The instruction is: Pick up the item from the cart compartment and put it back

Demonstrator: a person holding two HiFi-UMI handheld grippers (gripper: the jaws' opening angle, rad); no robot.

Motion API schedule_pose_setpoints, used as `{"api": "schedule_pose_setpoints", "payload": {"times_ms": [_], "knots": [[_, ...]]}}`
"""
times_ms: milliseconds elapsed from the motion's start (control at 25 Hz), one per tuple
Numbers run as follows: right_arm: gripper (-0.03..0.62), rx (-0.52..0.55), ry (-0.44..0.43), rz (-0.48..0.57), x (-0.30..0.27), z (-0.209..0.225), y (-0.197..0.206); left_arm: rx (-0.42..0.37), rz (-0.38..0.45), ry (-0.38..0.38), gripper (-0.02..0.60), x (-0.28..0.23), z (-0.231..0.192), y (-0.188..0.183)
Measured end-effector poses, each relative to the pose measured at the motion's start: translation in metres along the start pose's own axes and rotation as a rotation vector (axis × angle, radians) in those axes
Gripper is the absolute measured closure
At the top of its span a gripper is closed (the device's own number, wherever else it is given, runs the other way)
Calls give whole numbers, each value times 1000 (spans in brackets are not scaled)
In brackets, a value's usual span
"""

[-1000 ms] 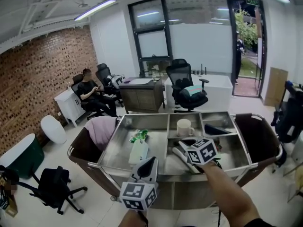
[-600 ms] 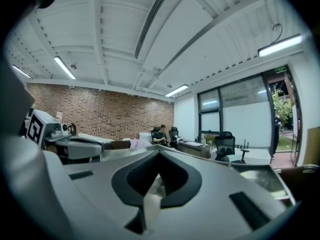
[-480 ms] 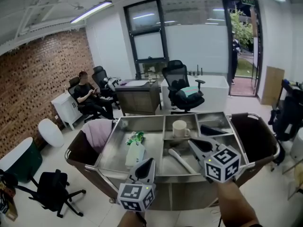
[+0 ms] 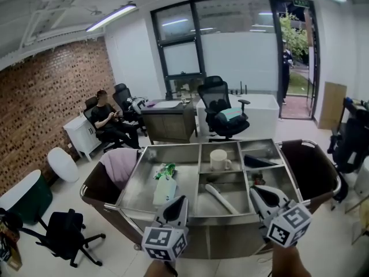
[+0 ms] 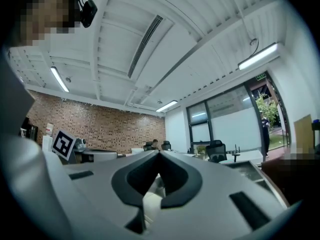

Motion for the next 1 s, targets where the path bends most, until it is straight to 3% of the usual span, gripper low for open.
{"api": "schedule_pose_setpoints", "payload": {"times_ms": [200, 1000], "knots": [[582, -25, 7, -33, -2, 2, 19, -4, -2, 3, 581, 1, 2, 0], [582, -34, -1, -36, -8, 1, 23, -4, -7, 10, 581, 2, 6, 3]]}}
Point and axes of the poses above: the fingertips, and each gripper's own axes: x backward along the fingers, z to its right, y out of its underside, the point moved 5 cm from there along x, backward along the fingers
